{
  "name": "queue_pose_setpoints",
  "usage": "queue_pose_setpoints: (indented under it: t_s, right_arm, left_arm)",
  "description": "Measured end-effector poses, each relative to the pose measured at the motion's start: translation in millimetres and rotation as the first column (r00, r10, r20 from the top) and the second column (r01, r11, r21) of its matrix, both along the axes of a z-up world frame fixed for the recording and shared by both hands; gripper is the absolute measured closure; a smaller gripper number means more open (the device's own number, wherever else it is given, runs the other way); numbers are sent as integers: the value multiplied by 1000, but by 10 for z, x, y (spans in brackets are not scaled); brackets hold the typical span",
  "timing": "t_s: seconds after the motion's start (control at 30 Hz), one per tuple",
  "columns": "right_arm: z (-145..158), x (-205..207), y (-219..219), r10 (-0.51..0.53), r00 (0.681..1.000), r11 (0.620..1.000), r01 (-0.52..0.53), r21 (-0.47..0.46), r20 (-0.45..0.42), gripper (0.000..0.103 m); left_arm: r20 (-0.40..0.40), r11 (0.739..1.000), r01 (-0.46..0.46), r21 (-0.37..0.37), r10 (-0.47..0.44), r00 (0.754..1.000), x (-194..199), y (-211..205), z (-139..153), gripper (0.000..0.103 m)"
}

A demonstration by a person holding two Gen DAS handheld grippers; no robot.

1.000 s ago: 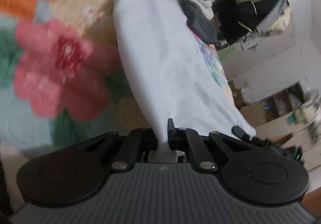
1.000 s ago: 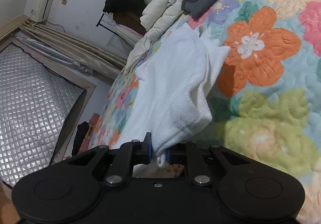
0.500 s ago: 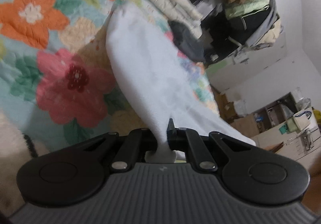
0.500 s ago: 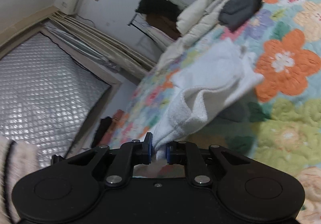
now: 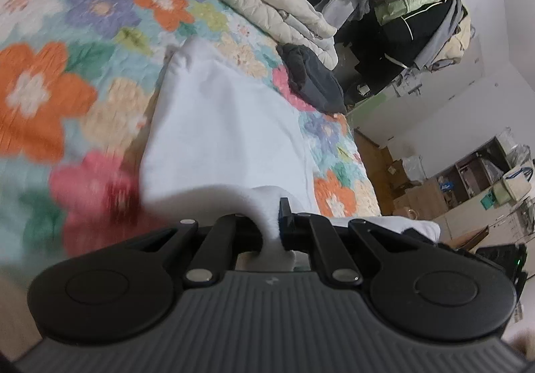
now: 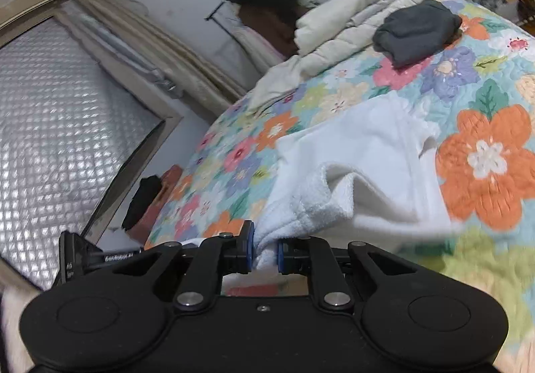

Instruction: Fold clothes

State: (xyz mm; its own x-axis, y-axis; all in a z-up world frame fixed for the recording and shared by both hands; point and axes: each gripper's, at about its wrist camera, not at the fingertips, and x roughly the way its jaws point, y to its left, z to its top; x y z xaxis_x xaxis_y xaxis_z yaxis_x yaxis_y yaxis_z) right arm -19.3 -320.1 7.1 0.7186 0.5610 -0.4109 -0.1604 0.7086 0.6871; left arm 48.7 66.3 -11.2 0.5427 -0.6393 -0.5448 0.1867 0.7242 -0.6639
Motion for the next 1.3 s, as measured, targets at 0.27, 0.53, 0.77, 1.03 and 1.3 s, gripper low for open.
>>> queue_pose_setpoints:
  t_s: [0.27, 0.53, 0.77, 1.03, 1.3]
  right_arm:
    - [45, 1138, 74, -55, 998, 990, 54, -129, -6, 87]
    - [-75, 1952, 47, -110, 993, 978, 100, -184, -43, 86]
    - [-420, 2646, -22, -42, 987, 980, 12, -197, -152, 70]
    - [-495, 2407, -265, -75, 988, 996, 81, 35, -136, 54]
    - [-297, 2272, 312, 36, 997, 965, -54, -258, -74, 54]
  left_arm:
    - [35, 983, -13, 183, 7, 999, 1262, -337, 59, 98]
    - [58, 983, -83, 165, 74, 996, 1988, -432, -63, 98]
    - [12, 958, -116, 261, 117, 993, 2428, -595, -449, 96]
    - [103, 984, -141, 106, 130, 986, 2268, -372, -596, 95]
    - [8, 977, -213, -12, 213, 977, 2309, -261, -630, 88]
